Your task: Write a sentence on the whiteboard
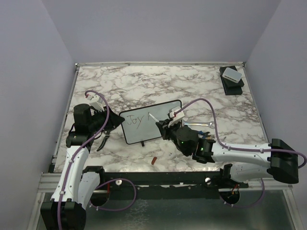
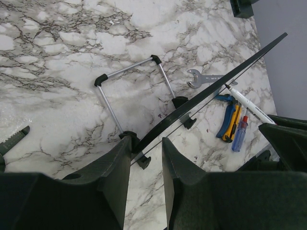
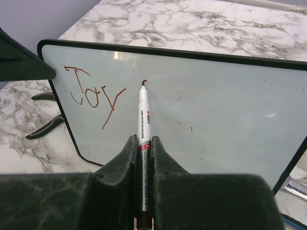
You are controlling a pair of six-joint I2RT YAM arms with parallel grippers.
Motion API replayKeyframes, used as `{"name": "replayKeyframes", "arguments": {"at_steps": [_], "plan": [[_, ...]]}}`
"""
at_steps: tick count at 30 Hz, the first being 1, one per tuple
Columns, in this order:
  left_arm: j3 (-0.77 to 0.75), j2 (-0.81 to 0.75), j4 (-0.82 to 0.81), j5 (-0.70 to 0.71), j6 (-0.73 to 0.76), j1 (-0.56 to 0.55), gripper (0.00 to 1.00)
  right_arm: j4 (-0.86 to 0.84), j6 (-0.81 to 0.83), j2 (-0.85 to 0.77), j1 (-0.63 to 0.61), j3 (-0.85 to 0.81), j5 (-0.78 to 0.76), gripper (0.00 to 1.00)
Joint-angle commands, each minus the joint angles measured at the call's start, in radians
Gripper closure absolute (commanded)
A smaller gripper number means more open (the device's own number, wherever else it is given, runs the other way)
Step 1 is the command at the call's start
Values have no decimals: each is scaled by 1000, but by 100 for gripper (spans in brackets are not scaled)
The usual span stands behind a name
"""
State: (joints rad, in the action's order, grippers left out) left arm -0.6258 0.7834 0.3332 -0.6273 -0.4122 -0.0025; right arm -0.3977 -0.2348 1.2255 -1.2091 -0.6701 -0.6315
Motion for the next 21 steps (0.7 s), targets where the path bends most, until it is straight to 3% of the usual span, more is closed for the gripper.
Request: {"name": "replayKeyframes", "arguments": {"at_steps": [1, 9, 21], "plan": [[8, -12, 6, -14, -6, -7, 67, -10, 1, 3, 3, -20, -34, 100], [9, -15, 6, -13, -5, -6, 67, 17, 11, -105, 2, 23, 27, 99], [9, -12, 6, -13, -5, -7, 67, 93, -71, -75, 2, 43, -24, 99]]}}
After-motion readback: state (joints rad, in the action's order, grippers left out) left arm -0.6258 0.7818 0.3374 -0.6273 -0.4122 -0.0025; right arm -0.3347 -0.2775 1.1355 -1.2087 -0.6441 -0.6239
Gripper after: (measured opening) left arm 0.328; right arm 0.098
